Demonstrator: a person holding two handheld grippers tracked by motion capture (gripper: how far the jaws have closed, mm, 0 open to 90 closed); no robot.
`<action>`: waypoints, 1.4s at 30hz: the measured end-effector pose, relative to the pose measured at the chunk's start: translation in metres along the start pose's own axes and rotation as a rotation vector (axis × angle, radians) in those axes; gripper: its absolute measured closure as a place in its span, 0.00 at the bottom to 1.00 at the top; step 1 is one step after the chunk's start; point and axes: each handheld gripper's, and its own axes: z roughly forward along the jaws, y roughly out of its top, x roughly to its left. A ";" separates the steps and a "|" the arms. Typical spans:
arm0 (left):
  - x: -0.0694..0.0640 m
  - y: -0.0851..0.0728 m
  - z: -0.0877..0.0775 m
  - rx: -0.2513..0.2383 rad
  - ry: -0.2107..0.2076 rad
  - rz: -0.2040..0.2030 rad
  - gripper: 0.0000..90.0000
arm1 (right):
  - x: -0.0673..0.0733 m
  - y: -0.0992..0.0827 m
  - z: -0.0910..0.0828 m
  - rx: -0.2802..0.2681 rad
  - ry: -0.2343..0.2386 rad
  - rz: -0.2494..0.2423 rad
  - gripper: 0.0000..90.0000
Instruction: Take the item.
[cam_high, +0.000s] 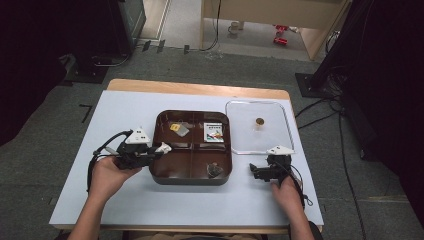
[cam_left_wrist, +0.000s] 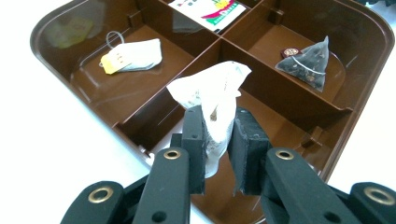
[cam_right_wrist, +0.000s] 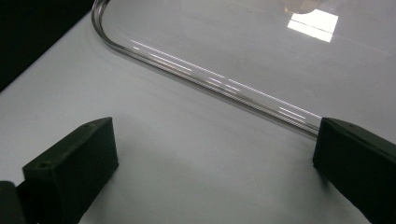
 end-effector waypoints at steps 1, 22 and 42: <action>0.002 -0.002 -0.003 -0.005 0.006 -0.007 0.86 | 0.000 0.000 0.000 0.000 0.000 0.000 0.00; 0.032 -0.024 -0.017 0.002 0.051 -0.117 0.86 | 0.000 0.000 0.000 0.000 0.000 0.001 0.00; 0.069 -0.038 0.011 0.059 0.068 -0.198 0.86 | 0.000 0.000 0.000 -0.001 -0.001 0.000 0.00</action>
